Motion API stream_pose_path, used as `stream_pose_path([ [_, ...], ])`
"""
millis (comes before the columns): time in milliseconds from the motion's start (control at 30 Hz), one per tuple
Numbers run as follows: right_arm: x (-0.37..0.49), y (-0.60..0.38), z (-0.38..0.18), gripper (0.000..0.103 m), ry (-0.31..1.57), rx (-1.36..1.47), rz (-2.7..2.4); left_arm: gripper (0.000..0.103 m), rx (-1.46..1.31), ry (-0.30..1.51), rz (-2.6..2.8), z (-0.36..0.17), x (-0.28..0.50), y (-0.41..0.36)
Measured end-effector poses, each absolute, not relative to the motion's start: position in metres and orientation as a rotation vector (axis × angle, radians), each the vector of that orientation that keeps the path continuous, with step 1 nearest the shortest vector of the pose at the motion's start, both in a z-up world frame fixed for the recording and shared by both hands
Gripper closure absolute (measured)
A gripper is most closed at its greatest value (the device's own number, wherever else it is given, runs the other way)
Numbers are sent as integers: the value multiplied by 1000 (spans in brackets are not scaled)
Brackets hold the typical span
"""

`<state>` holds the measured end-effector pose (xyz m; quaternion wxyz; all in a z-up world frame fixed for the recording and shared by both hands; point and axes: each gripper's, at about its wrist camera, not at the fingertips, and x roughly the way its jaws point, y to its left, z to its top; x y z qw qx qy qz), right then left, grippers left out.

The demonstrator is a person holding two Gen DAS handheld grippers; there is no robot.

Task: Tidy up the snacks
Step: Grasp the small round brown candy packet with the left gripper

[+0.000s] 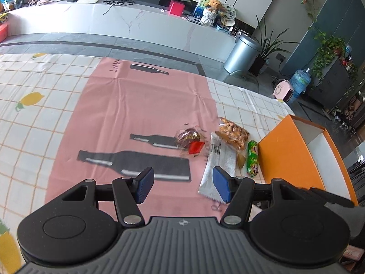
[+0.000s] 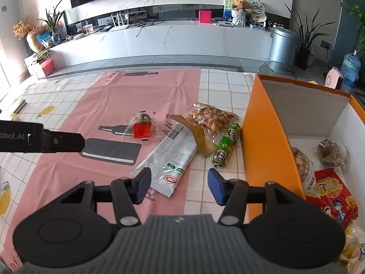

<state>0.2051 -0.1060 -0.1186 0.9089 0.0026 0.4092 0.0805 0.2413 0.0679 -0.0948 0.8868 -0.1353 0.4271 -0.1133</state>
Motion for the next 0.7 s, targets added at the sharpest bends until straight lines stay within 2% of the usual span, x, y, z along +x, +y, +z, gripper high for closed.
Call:
stream_pose_path([
  [633,272,-103,-159,49,906,102,152,33,-279,919,-254,-151,328,36],
  [700,274,-105,-160,48,915,122,153,36,-281,928,-253,-153,332,36],
])
